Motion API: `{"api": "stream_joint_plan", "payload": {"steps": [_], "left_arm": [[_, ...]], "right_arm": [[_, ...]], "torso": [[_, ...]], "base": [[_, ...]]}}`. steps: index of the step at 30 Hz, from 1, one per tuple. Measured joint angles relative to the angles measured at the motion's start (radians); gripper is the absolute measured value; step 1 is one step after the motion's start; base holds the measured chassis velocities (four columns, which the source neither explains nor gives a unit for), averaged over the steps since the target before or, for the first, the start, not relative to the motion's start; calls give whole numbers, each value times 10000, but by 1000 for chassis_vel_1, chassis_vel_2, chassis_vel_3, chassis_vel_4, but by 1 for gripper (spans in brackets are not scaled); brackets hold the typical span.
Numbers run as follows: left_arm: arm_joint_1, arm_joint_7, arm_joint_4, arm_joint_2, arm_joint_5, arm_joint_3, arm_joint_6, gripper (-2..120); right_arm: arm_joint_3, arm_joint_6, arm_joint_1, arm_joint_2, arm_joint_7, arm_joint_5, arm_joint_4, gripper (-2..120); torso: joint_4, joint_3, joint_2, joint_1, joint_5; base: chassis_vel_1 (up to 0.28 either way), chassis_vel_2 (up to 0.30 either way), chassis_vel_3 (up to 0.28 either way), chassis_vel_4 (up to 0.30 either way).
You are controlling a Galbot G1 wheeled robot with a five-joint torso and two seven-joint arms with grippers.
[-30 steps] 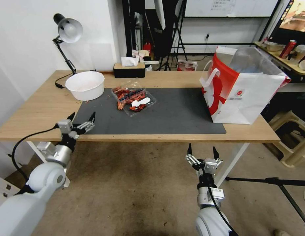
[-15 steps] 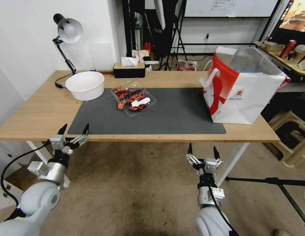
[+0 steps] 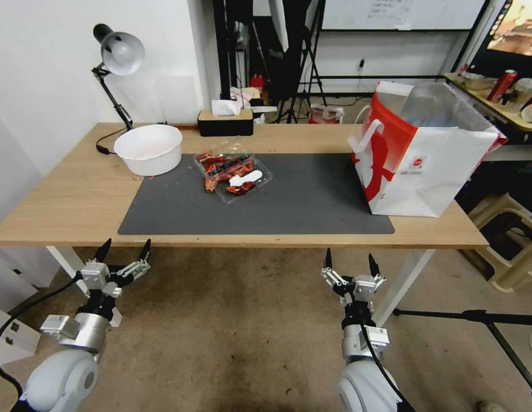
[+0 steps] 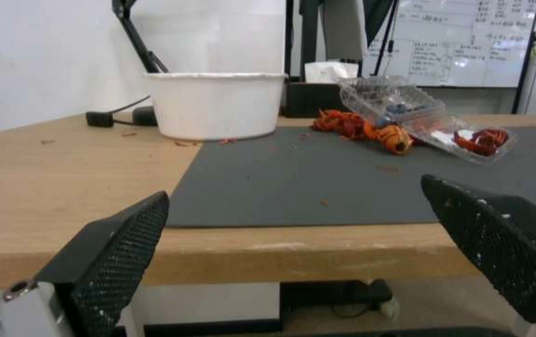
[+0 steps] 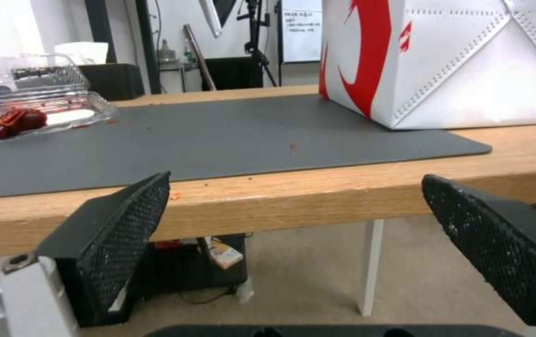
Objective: Pick up the trash from the table and place it into the takeout bag.
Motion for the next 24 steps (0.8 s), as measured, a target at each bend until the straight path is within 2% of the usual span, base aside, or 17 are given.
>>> {"api": "stream_joint_plan", "payload": {"steps": [24], "left_arm": [[-29,-30,20,-16,104,45,3,100]], "right_arm": [[-13,-17,-6,-5,-14,-4,16,100]], "torso": [[0,1,0,0,0]], "base": [[0,0,0,0]]}}
